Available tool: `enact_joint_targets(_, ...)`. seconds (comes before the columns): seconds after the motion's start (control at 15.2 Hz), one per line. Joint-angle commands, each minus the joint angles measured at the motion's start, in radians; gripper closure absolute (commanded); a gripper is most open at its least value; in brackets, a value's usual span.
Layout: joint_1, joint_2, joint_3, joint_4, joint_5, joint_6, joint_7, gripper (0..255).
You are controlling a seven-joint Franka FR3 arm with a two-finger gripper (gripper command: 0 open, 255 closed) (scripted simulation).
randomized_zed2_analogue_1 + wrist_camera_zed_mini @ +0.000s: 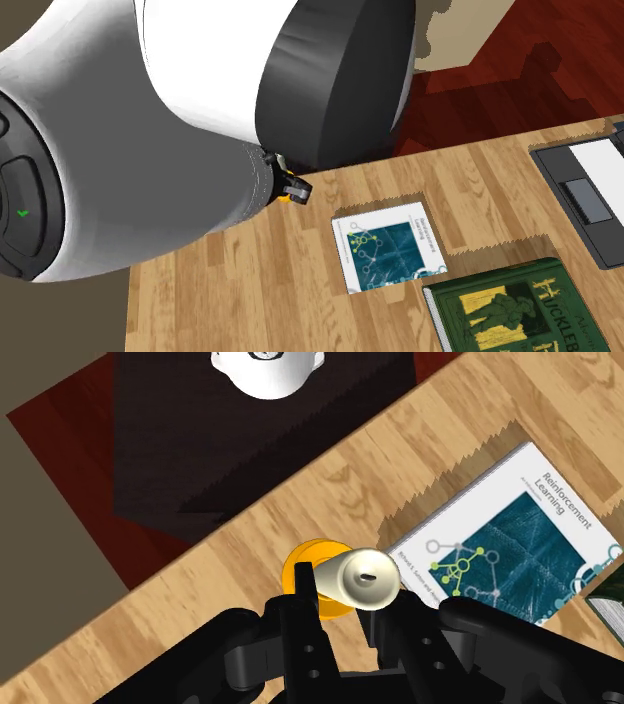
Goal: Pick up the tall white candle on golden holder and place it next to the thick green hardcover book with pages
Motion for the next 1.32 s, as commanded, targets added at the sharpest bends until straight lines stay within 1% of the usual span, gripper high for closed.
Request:
enact_joint_targets(0.0,0.008,0.026,0.011,0.030,0.010,-0.004,0.018,255)
enact_joint_targets(0.33,0.050,0.143,0.064,0.112,0.054,0.037,0.111,255)
enact_joint_targets(0.66,0.095,0.277,0.109,0.228,0.081,0.066,0.199,255)
enact_joint_targets(0.99,0.142,0.432,0.145,0.382,0.093,0.077,0.284,255)
enact_joint_targets(1.25,0.185,0.572,0.167,0.541,0.093,0.067,0.349,255)
